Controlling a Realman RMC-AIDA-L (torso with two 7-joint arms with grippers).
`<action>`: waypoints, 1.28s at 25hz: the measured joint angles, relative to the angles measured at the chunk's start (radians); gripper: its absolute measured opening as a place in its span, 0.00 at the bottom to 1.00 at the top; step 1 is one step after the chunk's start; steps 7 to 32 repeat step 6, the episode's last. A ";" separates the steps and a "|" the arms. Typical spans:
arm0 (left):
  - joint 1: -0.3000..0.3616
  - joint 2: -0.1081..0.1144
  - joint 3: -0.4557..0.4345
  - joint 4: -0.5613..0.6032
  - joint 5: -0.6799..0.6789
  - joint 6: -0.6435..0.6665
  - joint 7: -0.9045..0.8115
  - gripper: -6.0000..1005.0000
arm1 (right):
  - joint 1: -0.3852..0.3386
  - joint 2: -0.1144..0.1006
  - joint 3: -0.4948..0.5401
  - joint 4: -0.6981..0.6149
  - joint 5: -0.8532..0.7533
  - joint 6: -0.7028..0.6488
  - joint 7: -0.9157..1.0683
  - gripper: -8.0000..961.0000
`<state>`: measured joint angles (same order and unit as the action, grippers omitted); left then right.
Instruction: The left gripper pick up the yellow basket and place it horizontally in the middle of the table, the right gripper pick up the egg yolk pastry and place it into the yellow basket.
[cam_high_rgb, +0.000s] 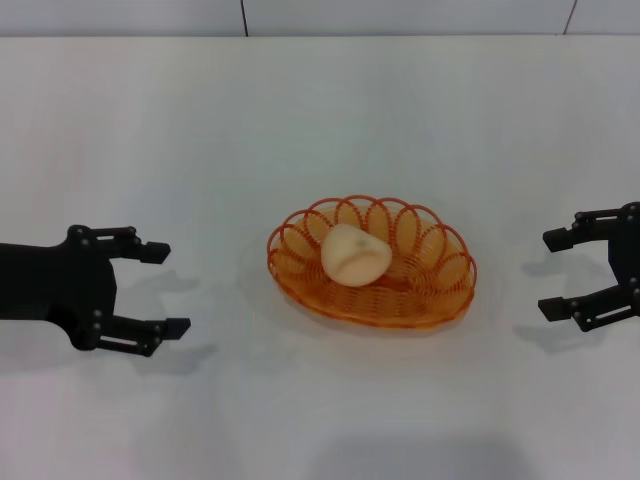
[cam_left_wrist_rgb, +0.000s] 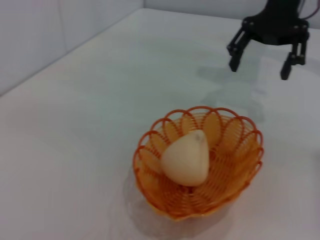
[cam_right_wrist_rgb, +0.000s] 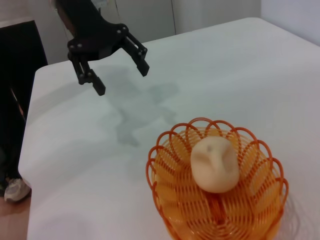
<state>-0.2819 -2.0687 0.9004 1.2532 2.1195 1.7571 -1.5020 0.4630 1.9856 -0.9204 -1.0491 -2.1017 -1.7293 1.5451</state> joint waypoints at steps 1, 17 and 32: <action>-0.003 0.000 0.000 0.000 0.001 0.012 0.001 0.88 | 0.000 0.001 0.000 0.000 0.000 0.000 -0.001 0.91; -0.009 0.000 0.000 0.000 -0.012 0.036 0.005 0.88 | 0.004 0.004 0.000 0.000 0.005 -0.002 -0.002 0.91; -0.009 0.000 0.000 0.000 -0.012 0.036 0.005 0.88 | 0.004 0.004 0.000 0.000 0.005 -0.002 -0.002 0.91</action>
